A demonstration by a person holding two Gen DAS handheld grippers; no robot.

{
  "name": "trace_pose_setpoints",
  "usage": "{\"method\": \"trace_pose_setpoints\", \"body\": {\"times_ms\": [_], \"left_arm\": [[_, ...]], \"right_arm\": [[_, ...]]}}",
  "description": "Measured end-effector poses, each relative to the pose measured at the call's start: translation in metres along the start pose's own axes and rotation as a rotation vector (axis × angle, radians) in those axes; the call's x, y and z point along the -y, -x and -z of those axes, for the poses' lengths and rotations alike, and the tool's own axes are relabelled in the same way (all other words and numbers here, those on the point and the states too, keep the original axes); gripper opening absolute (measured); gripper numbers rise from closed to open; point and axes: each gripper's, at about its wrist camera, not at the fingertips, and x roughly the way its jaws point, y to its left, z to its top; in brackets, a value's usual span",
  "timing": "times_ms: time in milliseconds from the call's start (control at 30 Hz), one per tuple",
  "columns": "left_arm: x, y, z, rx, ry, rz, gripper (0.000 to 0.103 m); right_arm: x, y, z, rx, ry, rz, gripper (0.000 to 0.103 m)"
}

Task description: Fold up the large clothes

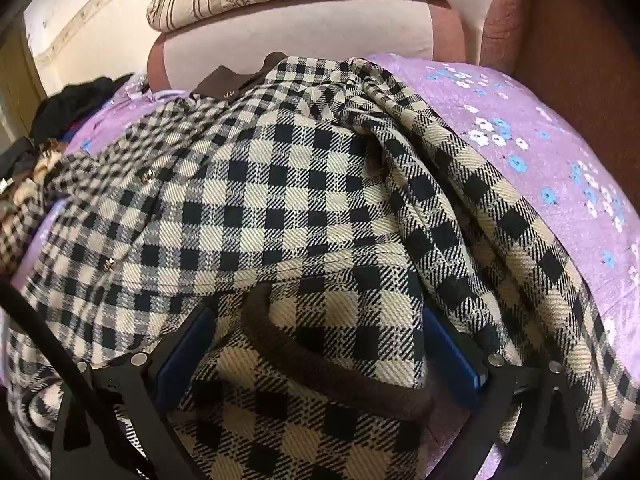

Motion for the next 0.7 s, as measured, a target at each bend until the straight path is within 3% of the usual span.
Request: {"method": "trace_pose_setpoints", "body": {"times_ms": [67,133,233,333,400,500,633,700], "left_arm": [[0.012,0.002,0.019,-0.024,-0.020,0.036,0.083],[0.020,0.007,0.033,-0.028,-0.063,0.039,0.083],[0.022,-0.004,0.041,-0.007,-0.049,0.022,0.083],[0.019,-0.014,0.043,-0.059,-0.037,0.029,0.083],[0.009,-0.017,0.042,-0.093,-0.009,0.063,0.083],[0.008,-0.016,0.044,-0.081,-0.006,0.071,0.083],[0.012,-0.014,0.047,-0.108,-0.042,0.109,0.083],[0.015,-0.013,0.049,-0.112,-0.058,0.116,0.083]], "right_arm": [[0.004,0.006,-0.001,0.003,-0.018,-0.014,0.089],[0.013,0.021,0.000,0.008,-0.053,-0.034,0.083],[0.042,0.069,0.001,0.084,-0.117,-0.081,0.083],[0.084,0.116,0.002,0.134,-0.145,-0.006,0.089],[0.118,0.131,0.006,0.101,-0.168,0.097,0.089],[0.161,0.138,0.024,0.022,-0.225,0.204,0.089],[0.183,0.132,0.056,-0.064,-0.314,0.210,0.089],[0.180,0.125,0.064,-0.083,-0.349,0.164,0.086]]}}
